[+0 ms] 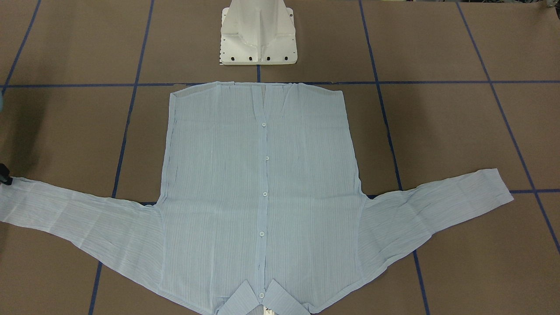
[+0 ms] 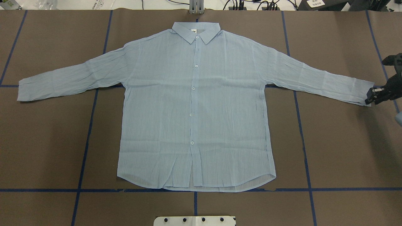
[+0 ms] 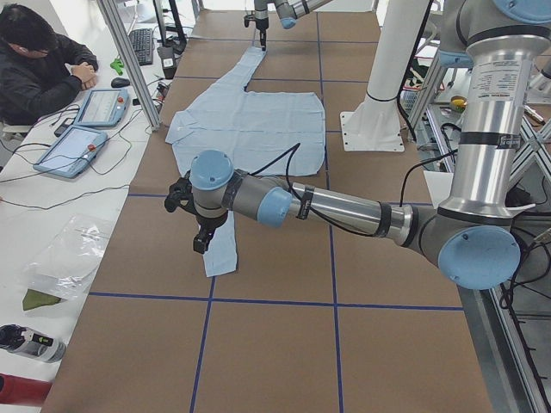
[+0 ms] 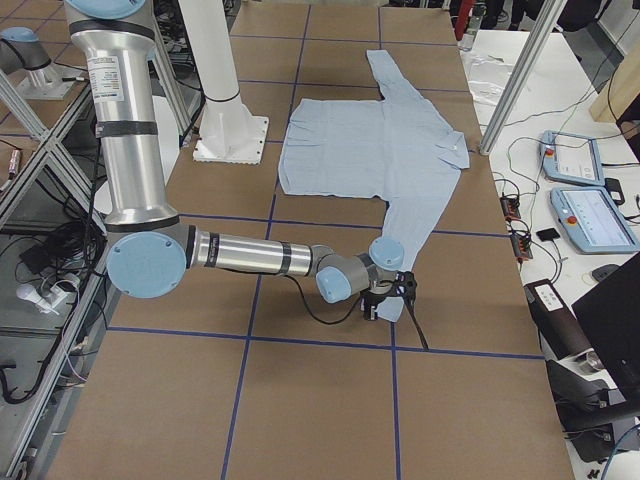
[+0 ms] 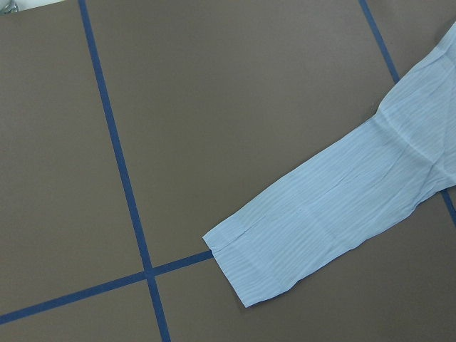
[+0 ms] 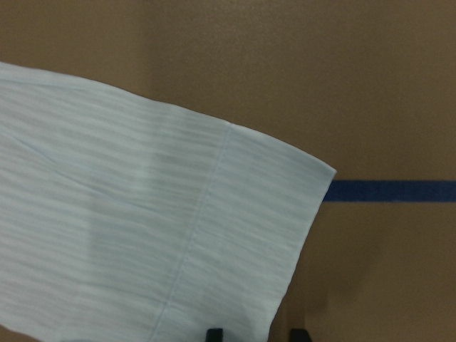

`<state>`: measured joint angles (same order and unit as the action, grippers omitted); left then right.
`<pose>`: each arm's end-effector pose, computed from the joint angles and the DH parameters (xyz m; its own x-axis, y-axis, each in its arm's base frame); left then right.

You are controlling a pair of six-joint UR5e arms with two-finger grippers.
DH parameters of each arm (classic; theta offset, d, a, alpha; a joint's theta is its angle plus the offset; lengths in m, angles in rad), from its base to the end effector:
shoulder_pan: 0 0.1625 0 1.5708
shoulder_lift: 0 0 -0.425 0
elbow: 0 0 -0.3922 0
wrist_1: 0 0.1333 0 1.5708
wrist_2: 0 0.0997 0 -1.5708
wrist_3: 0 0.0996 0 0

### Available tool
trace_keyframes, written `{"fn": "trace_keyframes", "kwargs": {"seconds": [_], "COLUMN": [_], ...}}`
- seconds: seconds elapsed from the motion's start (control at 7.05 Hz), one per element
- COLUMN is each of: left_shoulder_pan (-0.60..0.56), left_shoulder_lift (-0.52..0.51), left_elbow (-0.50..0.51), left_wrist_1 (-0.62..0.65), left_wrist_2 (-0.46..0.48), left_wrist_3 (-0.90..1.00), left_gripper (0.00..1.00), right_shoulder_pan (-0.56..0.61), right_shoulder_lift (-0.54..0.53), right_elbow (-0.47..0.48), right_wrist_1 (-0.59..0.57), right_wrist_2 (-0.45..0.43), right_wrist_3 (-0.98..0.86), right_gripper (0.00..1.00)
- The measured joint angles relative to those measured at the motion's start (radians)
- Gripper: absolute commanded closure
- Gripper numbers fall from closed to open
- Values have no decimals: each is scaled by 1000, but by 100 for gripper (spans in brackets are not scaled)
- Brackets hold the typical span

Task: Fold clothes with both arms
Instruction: 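Lower the right gripper onto the sleeve cuff and close on it, then lift the cuff with the right gripper and carry it across the shirt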

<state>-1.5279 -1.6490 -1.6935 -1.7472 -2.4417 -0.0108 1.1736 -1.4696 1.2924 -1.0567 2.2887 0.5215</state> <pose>-0.0342 -0.5358 0.5308 0.6319 0.2991 -0.7150 -0.0331 0.9321 0.3607 -0.1494 -0.5315 0.6923 0.7112 0.0071 0.7030 0.0125 0.9997 -0.0227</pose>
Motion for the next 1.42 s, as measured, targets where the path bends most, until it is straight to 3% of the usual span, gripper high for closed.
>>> {"fn": "trace_keyframes", "kwargs": {"seconds": [0.28,0.57,0.85,1.14,1.42], "left_shoulder_pan": [0,0,0,0,0], "left_shoulder_lift": [0,0,0,0,0], "left_elbow": [0,-1,-1,0,0], "left_wrist_1": [0,0,0,0,0], "left_wrist_2": [0,0,1,1,1], "left_wrist_3": [0,0,0,0,0], "left_gripper": [0,0,0,0,0], "right_shoulder_pan": [0,0,3,15,44], "right_shoulder_lift": [0,0,-1,-5,-17], "right_elbow": [-3,-3,-1,13,100], "right_wrist_1": [0,1,5,15,21], "right_wrist_2": [0,0,4,7,20], "right_wrist_3": [0,0,0,-7,-10], "right_gripper": [80,86,100,100,100]}}
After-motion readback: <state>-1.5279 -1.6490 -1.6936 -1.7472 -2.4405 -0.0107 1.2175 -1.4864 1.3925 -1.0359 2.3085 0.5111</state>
